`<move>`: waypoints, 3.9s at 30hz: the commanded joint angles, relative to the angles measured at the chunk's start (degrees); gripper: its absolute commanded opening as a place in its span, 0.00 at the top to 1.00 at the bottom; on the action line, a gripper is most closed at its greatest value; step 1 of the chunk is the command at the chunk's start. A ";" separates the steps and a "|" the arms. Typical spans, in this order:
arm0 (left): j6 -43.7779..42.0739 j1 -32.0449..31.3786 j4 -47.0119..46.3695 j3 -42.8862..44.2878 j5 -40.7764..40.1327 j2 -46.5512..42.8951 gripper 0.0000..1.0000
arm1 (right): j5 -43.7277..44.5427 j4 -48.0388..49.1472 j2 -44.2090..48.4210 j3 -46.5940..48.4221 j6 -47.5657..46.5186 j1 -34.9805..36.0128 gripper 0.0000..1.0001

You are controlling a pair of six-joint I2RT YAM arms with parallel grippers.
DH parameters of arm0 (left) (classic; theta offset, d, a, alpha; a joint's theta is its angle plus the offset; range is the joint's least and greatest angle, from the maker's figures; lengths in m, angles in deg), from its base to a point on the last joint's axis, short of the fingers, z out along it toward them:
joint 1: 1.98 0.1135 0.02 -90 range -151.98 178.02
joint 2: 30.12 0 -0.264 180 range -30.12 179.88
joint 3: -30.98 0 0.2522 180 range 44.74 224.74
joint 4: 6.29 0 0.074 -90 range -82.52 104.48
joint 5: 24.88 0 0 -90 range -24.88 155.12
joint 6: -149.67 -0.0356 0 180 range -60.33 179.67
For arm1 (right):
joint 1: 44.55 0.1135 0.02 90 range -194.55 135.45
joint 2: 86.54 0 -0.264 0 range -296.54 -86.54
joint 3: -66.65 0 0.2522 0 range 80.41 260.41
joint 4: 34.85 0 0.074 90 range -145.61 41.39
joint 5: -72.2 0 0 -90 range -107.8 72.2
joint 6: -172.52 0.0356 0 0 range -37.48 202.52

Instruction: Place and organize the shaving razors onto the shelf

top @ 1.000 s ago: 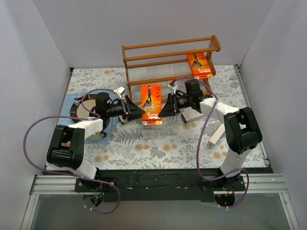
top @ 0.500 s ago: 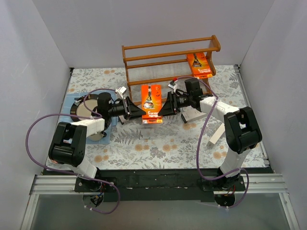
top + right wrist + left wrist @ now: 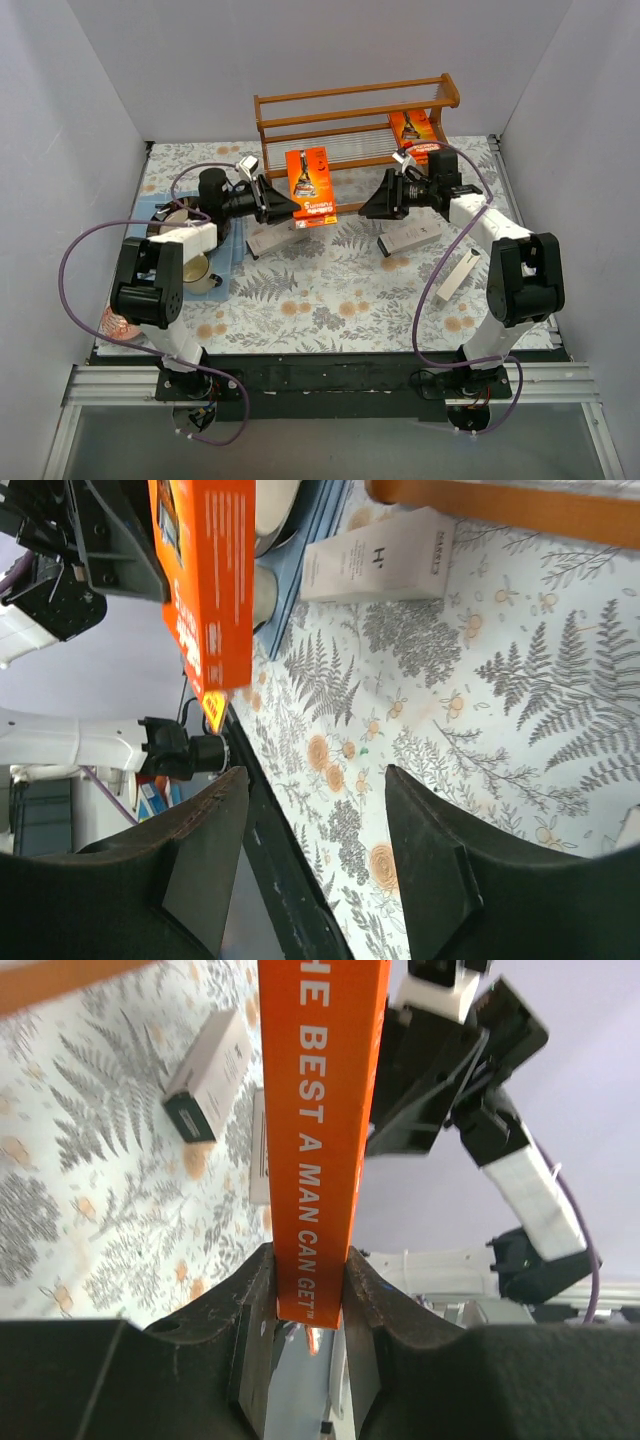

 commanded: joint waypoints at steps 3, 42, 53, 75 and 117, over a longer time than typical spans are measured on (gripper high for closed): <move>1.69 2.15 1.98 12.66 3.62 7.59 0.97 | 0.78 1.00 2.99 -2.89 -1.14 0.08 0.36; -1.65 5.23 16.06 26.04 -0.42 15.51 0.64 | 18.79 -7.60 -10.61 22.75 -21.27 17.04 0.91; -0.95 5.76 15.62 25.69 -0.42 14.98 0.61 | 24.60 -7.44 -18.10 31.73 -20.57 19.15 0.94; -5.17 8.05 18.70 14.88 -1.29 4.88 0.52 | 27.76 -2.34 -25.05 40.52 -18.46 21.52 0.93; 1.16 4.97 0.14 18.13 -1.03 10.15 0.86 | 25.91 -1.63 -23.29 36.39 -17.50 22.75 0.92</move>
